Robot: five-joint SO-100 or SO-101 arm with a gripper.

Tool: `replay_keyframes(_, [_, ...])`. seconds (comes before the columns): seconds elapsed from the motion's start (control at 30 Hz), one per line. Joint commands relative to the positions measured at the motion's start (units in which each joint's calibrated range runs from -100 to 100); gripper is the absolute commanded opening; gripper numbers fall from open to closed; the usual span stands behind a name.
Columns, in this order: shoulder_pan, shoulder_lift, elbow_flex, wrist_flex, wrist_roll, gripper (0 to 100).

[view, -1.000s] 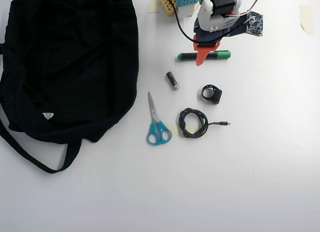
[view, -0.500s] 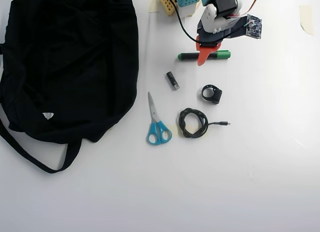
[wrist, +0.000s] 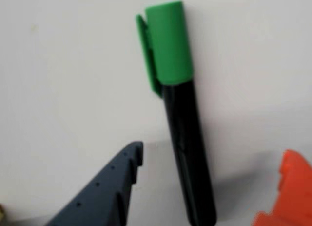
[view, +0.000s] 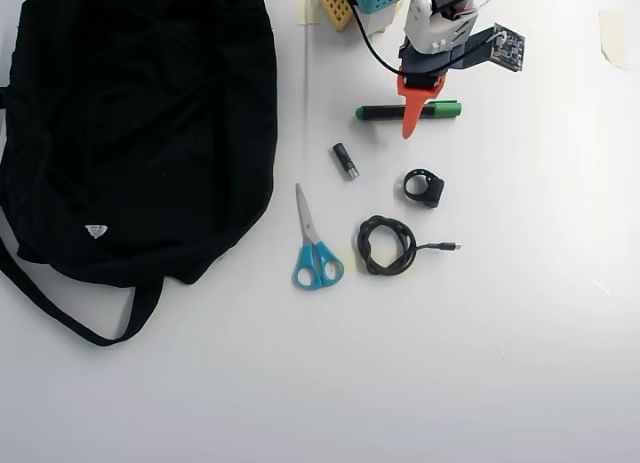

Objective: Put the green marker into the black bag

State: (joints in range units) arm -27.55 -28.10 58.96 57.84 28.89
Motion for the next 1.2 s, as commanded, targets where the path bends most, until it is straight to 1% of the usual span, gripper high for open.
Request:
replay_keyframes(0.0, [-0.72,-0.78,-0.2,-0.9,-0.1,34])
replay_keyframes(0.43, [-0.64,-0.36,1.06,-0.21,0.63,34])
replay_keyframes(0.53, [-0.2,0.22,0.88,-0.21,1.89,34])
replay_keyframes(0.9, [1.82,17.98,-9.64,-0.3,7.82,34])
replay_keyframes(1.17, [2.72,19.56,-8.92,0.3,8.29,34])
